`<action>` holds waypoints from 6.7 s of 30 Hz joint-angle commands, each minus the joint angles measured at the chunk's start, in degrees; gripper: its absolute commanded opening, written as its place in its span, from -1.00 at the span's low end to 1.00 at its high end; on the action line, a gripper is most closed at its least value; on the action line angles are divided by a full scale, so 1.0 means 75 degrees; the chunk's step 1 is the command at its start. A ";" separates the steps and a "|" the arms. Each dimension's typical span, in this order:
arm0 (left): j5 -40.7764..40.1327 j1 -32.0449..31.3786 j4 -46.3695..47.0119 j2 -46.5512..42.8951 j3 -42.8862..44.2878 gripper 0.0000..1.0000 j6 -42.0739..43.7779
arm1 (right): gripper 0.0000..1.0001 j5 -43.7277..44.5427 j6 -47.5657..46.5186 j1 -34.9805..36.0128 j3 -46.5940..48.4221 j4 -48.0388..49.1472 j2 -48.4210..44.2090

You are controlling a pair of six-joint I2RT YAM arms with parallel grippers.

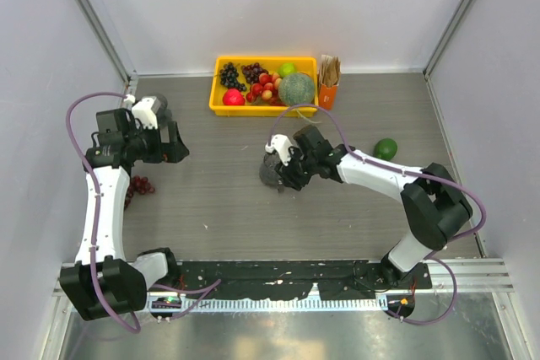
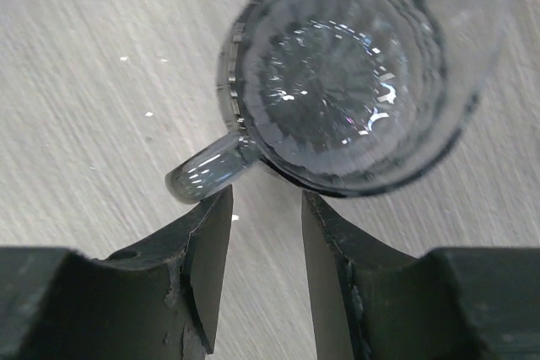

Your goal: Place the coffee filter in the dripper

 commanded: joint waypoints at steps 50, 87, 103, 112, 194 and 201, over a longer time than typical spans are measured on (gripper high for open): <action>0.0955 0.0047 0.1136 0.0849 -0.0130 0.99 -0.0931 | -0.04 0.2544 0.3283 0.1666 0.1841 0.3383 0.1880; -0.2795 0.0399 0.1032 0.5523 0.4203 0.61 -0.0122 | 0.91 -0.0209 0.1630 -0.2118 -0.0139 -0.1129 -0.3791; -0.2830 0.0504 0.0574 0.7399 0.5517 0.21 -0.0368 | 0.92 -0.0478 0.1735 -0.2400 -0.0081 -0.1129 -0.3558; -0.2549 0.0574 -0.0140 0.8150 0.6561 -0.04 -0.0848 | 0.91 -0.0560 0.1712 -0.2435 0.0048 -0.1070 -0.3265; 0.0909 -0.4335 -0.5508 0.5912 0.6948 -1.00 0.6851 | 0.92 -0.3291 0.0505 -0.4275 -0.0316 -0.2207 -0.3933; 0.0698 -0.4500 -0.5203 0.5818 0.6667 -0.96 0.6628 | 0.91 -0.3233 0.0528 -0.4287 -0.0316 -0.2195 -0.3956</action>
